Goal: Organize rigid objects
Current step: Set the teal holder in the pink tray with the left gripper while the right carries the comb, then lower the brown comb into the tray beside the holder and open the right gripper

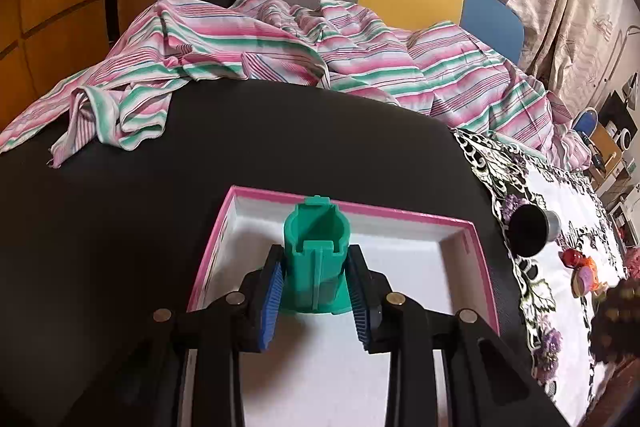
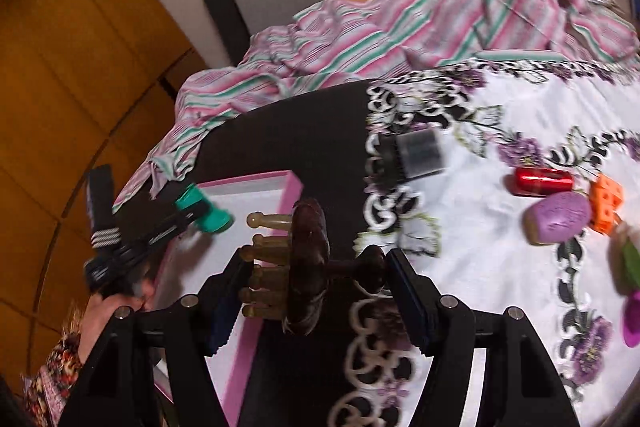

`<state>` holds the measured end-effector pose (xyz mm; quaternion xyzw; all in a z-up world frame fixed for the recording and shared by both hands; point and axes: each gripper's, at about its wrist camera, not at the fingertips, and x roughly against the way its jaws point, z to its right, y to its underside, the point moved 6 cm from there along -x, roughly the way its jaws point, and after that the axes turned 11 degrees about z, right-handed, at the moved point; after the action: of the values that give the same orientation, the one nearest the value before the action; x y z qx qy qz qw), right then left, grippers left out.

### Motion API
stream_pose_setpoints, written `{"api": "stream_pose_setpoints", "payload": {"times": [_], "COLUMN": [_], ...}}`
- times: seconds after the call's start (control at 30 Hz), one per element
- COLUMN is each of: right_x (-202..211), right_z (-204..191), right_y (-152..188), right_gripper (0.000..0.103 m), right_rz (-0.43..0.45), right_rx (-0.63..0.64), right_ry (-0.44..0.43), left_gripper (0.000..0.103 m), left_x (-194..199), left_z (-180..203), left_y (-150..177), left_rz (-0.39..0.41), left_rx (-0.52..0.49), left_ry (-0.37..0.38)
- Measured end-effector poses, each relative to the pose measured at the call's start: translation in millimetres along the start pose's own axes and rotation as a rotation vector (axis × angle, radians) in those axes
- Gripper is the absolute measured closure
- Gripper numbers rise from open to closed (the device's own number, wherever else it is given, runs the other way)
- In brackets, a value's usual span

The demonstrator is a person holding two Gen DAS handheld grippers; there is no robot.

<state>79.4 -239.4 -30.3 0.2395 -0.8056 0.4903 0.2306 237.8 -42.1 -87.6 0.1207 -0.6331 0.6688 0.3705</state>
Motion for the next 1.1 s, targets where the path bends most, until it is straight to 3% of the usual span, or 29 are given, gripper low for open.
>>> {"api": "stream_pose_setpoints", "payload": {"times": [0.17,0.37,0.63,0.87,1.1], "right_x": [-13.9,-28.2,-52.0,-85.0,-118.2], "right_z": [-19.6,-37.7,-58.9,-79.3,-86.4], "right_y": [5.6,14.6,20.6,13.8,11.2], "right_gripper": [0.035,0.035,0.035,0.035,0.035], "right_rz": [-0.028,-0.059,-0.097,-0.106,-0.131], "right_rx": [0.025,0.061,0.104,0.199,0.265], "right_ry": [-0.021,-0.036,-0.049,-0.018,0.034], "left_gripper": [0.059,0.057,0.057,0.057,0.057], "left_x": [-0.5,38.2,85.4,103.6,113.2], "left_z": [-7.6,-17.8,-6.2,-10.7,-15.1], "left_y": [1.2,12.1,51.2,75.9,79.8], "left_rz": [-0.005,0.029,0.027,0.006,0.014], "left_rx": [0.009,0.117,0.164,0.218,0.221], "left_ry": [-0.045,-0.011,0.06,0.065,0.065]}}
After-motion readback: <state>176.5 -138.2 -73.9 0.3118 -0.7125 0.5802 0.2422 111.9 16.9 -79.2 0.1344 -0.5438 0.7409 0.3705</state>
